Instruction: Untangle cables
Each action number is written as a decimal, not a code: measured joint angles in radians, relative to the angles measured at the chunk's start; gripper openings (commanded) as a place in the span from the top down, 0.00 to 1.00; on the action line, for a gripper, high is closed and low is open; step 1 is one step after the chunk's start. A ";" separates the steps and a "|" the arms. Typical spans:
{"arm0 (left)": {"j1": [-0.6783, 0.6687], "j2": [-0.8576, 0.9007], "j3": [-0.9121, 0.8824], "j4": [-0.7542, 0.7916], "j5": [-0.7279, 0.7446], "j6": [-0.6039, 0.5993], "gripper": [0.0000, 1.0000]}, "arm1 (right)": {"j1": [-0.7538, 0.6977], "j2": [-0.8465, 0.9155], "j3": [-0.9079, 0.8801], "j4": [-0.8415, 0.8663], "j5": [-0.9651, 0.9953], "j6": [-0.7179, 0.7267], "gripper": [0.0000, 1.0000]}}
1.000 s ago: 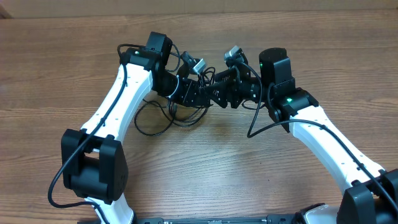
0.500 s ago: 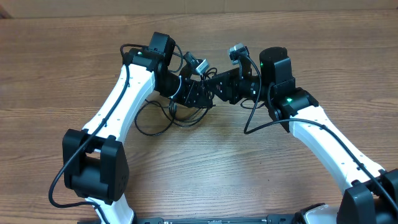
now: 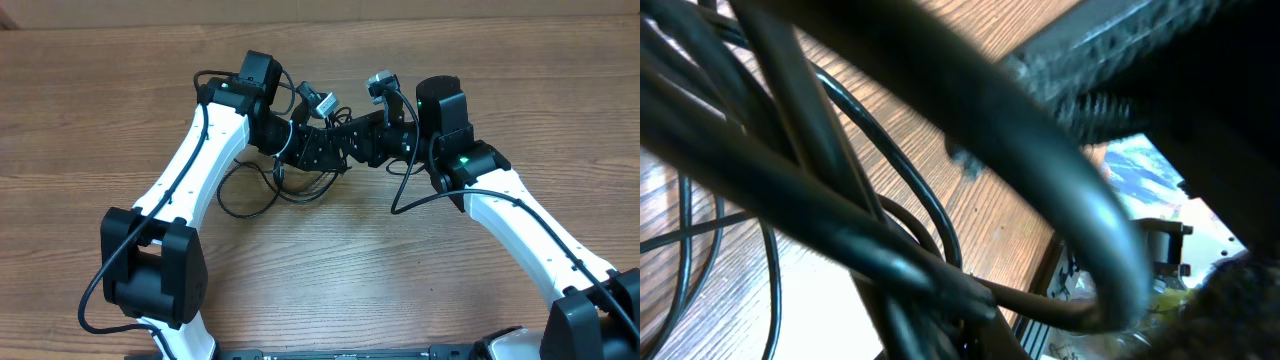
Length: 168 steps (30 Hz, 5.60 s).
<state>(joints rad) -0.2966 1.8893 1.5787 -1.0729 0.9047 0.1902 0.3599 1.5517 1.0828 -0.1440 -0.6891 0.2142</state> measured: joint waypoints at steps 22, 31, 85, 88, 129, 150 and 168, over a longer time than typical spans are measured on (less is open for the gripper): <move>-0.033 0.006 0.000 -0.005 -0.064 0.001 0.95 | -0.137 0.003 0.000 -0.028 -0.122 0.223 0.96; -0.029 0.006 0.000 -0.019 -0.110 0.002 0.96 | -0.291 0.010 0.000 -0.028 -0.255 0.283 0.96; -0.022 0.008 0.000 -0.003 0.113 0.228 0.95 | -0.095 0.010 0.000 -0.109 -0.237 -0.079 0.36; -0.021 0.008 0.000 -0.003 0.118 0.253 0.96 | -0.095 0.010 0.000 -0.092 -0.238 -0.060 0.37; -0.046 0.015 -0.002 0.035 -0.058 0.149 0.96 | -0.090 0.009 0.002 -0.158 -0.193 0.016 0.96; 0.027 0.015 -0.002 0.037 -0.357 -0.006 0.96 | -0.091 0.010 0.002 -0.142 -0.222 0.073 0.96; 0.029 0.015 -0.002 0.034 -0.486 -0.048 0.96 | -0.091 0.010 0.002 -0.186 -0.216 0.135 0.46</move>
<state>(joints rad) -0.2672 1.9041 1.5768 -1.0389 0.4191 0.1417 0.2691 1.5620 1.0843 -0.3298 -0.9051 0.3492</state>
